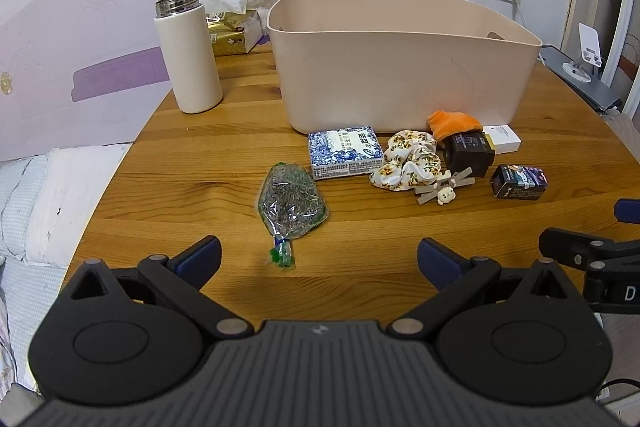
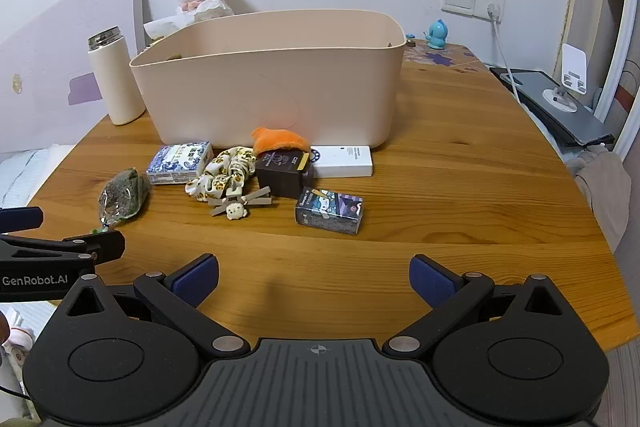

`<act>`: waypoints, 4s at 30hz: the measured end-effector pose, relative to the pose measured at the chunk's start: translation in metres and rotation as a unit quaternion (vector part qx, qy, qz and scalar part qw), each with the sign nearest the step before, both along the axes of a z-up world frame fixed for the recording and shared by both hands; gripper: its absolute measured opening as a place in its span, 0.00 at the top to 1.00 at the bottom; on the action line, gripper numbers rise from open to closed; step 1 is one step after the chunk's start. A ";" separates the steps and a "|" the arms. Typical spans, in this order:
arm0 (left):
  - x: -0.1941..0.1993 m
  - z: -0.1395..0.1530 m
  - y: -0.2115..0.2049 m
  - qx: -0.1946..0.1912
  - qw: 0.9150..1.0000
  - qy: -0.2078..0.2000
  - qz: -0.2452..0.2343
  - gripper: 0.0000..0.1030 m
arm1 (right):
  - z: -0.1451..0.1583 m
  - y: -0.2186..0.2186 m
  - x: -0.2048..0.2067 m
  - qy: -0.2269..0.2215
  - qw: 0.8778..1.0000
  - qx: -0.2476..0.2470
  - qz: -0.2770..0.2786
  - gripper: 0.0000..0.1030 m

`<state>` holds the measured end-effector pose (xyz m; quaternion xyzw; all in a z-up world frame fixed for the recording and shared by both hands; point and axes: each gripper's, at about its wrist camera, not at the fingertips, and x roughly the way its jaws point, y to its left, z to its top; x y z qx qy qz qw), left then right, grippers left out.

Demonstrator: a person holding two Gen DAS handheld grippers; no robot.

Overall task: Organize objects
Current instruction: 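Move both grippers toward the items in front of the basket, then grasp the green mesh bag with left gripper while right grasps dark blue box, then lift both held items over the basket and open both grippers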

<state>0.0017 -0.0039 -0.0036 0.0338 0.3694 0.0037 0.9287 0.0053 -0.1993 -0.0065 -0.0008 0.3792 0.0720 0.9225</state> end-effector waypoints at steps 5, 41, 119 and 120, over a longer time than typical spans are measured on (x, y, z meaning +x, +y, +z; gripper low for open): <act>0.000 0.000 0.000 0.000 1.000 0.000 0.000 0.00 | -0.001 0.000 0.001 0.000 1.000 0.000 0.000 0.00; 0.005 -0.004 0.000 0.002 1.000 0.007 -0.001 0.00 | -0.008 0.001 0.011 0.014 1.000 0.001 -0.003 0.00; 0.066 0.029 0.029 -0.040 0.997 -0.062 -0.011 0.56 | 0.060 -0.016 0.082 -0.141 0.990 -0.011 -0.018 0.52; 0.067 0.035 0.028 -0.037 0.997 -0.072 -0.011 0.56 | 0.064 -0.017 0.086 -0.148 0.989 -0.011 -0.019 0.52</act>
